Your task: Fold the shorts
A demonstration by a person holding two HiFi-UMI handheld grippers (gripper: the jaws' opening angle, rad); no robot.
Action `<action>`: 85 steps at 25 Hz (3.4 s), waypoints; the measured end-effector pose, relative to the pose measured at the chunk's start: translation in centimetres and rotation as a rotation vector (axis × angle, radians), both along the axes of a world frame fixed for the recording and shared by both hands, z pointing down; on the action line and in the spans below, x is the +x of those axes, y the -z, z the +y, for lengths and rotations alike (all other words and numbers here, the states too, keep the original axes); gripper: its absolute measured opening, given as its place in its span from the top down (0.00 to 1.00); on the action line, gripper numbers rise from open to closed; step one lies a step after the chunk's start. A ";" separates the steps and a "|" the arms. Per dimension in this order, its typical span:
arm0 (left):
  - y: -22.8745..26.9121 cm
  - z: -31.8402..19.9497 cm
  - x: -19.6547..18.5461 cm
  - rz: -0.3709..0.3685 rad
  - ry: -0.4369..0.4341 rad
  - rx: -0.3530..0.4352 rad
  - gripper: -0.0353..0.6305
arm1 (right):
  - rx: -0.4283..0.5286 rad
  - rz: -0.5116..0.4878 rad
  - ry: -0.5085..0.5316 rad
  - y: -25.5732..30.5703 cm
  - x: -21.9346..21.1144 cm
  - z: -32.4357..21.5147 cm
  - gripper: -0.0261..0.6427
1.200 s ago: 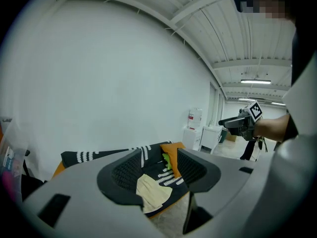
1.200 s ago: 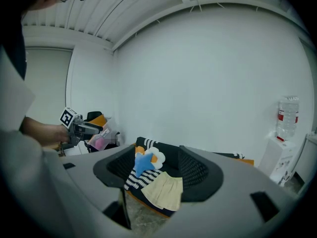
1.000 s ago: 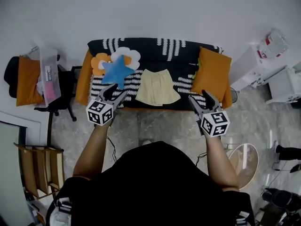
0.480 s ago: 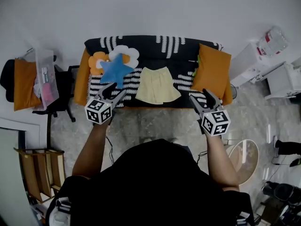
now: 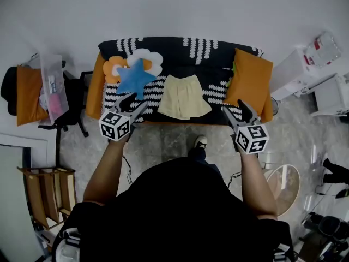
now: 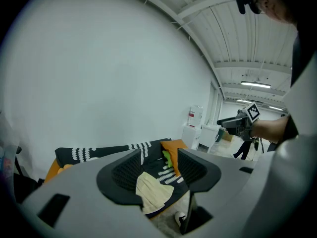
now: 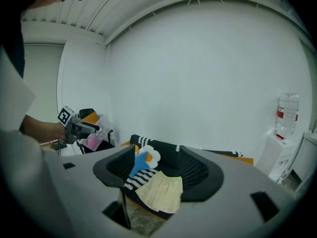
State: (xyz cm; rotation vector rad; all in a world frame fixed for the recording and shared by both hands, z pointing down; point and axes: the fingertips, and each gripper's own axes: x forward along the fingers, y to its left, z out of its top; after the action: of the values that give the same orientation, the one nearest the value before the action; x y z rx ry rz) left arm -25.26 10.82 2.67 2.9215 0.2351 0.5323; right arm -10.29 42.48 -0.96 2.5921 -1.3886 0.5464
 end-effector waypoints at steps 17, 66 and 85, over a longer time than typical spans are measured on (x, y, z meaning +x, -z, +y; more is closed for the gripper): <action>-0.9 -2.0 9.7 -0.074 0.200 0.007 0.56 | -0.012 -0.009 0.159 -1.1 18.5 -2.9 0.53; -18.4 -28.2 14.4 -0.273 0.406 -0.177 0.53 | -0.414 -0.061 0.678 -20.4 30.8 -40.9 0.53; -31.8 -23.2 11.1 -0.462 0.528 -0.235 0.53 | -0.702 0.013 1.159 -36.7 27.7 -46.9 0.55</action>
State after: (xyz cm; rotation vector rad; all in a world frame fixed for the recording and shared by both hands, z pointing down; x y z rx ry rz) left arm -14.18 -12.40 34.51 2.3998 -0.4813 0.9707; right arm 17.45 -4.42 35.71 0.9976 -1.8988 0.6128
